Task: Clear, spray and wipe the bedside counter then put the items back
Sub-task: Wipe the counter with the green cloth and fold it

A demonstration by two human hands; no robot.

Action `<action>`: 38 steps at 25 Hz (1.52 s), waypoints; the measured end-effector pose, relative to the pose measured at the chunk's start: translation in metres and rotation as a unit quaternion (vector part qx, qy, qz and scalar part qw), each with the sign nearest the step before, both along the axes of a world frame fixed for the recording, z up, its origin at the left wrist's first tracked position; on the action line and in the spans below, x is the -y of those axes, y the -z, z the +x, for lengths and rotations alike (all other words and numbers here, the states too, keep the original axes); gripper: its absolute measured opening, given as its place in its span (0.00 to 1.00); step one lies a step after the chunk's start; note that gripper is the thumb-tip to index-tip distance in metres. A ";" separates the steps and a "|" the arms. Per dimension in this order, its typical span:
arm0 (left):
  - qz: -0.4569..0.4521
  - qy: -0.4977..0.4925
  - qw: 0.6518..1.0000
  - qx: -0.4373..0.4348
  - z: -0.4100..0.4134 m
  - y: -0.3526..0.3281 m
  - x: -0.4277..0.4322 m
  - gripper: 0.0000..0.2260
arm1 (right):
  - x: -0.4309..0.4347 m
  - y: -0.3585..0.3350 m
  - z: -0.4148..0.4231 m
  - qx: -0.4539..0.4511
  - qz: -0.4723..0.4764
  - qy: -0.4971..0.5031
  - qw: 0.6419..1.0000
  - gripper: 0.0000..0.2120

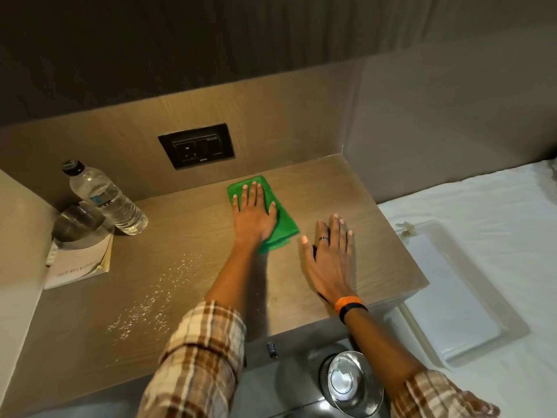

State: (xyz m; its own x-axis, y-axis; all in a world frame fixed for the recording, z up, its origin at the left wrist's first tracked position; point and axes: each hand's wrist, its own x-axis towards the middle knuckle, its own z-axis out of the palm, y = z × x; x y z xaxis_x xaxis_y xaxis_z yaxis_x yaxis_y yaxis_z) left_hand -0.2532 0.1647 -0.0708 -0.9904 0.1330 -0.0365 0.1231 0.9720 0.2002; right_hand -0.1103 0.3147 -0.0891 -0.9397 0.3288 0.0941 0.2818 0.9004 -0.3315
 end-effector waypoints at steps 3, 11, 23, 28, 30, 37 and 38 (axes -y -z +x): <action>0.019 -0.130 0.991 0.008 -0.011 -0.003 0.033 0.31 | 0.007 0.002 -0.003 0.023 0.018 0.000 1.000 0.39; 0.007 0.030 1.000 -0.003 0.141 0.016 0.004 0.32 | 0.005 0.000 -0.005 0.021 -0.022 -0.016 0.999 0.46; -0.013 -0.069 0.998 0.002 0.161 0.009 0.095 0.32 | 0.011 -0.015 0.008 0.100 0.080 -0.049 0.990 0.41; 0.004 0.101 0.995 0.016 0.159 -0.001 0.144 0.31 | 0.128 -0.033 0.018 -0.031 -0.059 -0.203 0.977 0.29; 0.059 0.036 0.997 -0.021 0.159 -0.006 0.186 0.29 | 0.182 -0.025 0.024 0.038 -0.036 -0.242 0.969 0.30; -0.029 -0.090 0.992 -0.082 0.183 0.010 0.368 0.30 | 0.245 -0.031 -0.055 0.106 0.037 -0.197 0.974 0.31; -0.041 -0.090 0.992 -0.077 0.182 0.011 0.378 0.30 | 0.255 -0.031 -0.065 0.107 0.051 -0.228 0.966 0.30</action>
State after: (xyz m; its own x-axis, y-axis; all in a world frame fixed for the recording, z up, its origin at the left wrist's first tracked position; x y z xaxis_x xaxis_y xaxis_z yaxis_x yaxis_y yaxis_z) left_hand -0.0708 -0.2128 -0.0818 -0.9925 -0.0444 0.1142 -0.0317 0.9933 0.1110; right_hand -0.1750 0.0597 -0.0581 -0.9863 -0.1254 -0.1074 -0.1006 0.9721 -0.2118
